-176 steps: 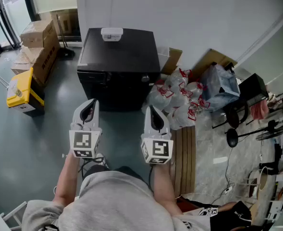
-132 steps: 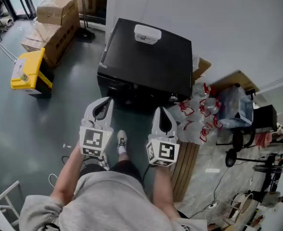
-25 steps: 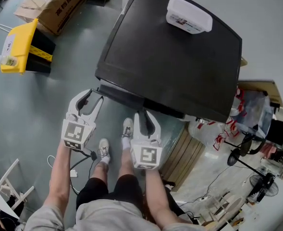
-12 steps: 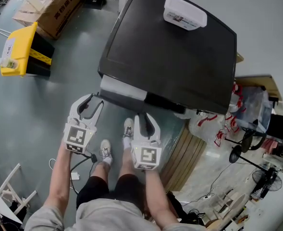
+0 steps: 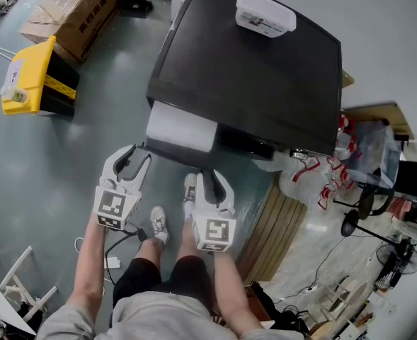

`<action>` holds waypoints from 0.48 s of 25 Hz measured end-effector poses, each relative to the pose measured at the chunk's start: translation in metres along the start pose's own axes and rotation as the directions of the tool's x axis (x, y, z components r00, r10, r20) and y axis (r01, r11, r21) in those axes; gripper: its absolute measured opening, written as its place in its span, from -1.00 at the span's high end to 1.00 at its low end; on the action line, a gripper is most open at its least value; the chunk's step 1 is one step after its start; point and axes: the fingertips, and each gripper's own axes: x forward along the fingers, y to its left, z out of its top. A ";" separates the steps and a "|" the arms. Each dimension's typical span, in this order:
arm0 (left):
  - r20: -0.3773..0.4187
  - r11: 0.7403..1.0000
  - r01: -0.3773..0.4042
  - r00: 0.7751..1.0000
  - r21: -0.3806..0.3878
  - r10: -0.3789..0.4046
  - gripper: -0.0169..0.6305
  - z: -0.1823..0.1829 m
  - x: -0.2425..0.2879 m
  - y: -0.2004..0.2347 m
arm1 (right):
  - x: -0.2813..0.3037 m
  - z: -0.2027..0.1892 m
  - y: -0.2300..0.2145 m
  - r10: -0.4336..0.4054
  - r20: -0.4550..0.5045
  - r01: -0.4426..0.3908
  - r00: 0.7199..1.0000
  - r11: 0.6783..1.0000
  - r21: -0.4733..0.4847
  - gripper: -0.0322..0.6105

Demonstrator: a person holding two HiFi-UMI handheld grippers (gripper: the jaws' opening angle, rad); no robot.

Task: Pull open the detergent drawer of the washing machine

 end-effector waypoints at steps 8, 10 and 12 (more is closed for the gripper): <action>-0.005 1.000 0.007 1.000 0.009 -0.007 0.41 -0.011 -0.021 -0.009 | -0.020 -0.009 0.013 -0.013 0.012 0.013 1.000 1.000 -0.003 0.59; -0.005 1.000 0.009 1.000 0.008 -0.009 0.41 -0.014 -0.025 -0.011 | -0.024 -0.012 0.015 -0.016 0.009 0.016 1.000 1.000 -0.005 0.59; -0.005 1.000 0.011 1.000 0.007 -0.011 0.41 -0.017 -0.029 -0.013 | -0.028 -0.016 0.016 -0.019 0.011 0.019 1.000 1.000 -0.005 0.59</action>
